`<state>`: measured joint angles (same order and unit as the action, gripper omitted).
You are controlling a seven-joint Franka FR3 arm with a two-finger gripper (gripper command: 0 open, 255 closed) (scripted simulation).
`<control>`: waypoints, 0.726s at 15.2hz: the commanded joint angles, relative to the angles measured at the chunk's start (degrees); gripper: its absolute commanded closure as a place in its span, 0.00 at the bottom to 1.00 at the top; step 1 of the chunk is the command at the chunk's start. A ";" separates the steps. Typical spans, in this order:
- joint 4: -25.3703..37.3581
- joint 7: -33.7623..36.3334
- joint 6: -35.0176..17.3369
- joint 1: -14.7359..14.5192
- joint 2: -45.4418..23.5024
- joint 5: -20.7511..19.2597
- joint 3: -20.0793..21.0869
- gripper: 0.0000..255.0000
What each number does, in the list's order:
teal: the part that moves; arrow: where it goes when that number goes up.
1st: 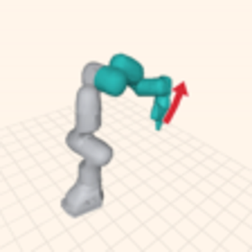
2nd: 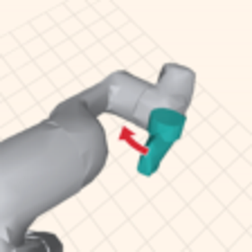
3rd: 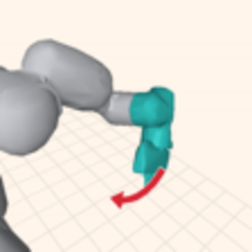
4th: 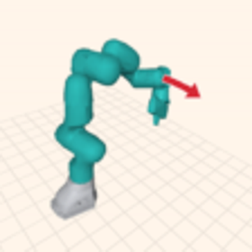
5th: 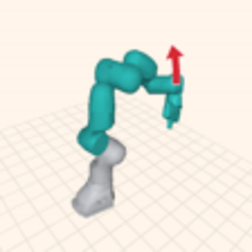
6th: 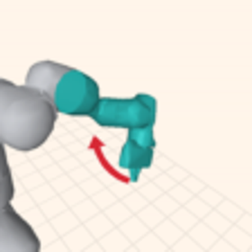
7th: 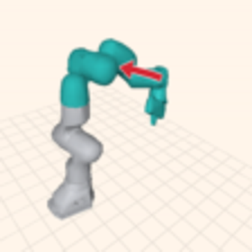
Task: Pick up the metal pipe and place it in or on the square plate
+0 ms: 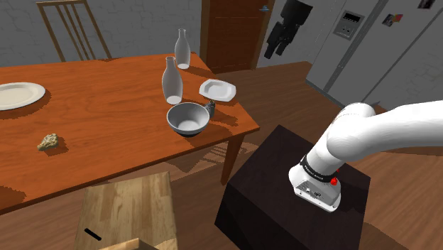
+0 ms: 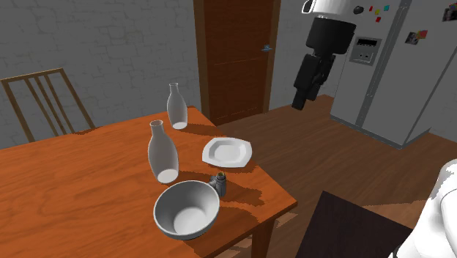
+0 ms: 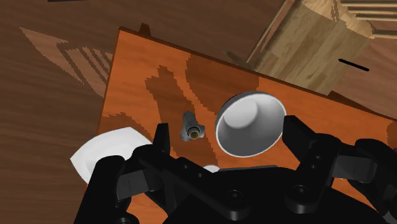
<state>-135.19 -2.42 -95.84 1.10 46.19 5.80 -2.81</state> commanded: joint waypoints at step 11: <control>-3.61 2.06 -17.50 -0.35 -16.04 -0.55 3.47 0.00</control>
<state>-138.74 -0.57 -111.49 0.74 32.08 5.39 0.38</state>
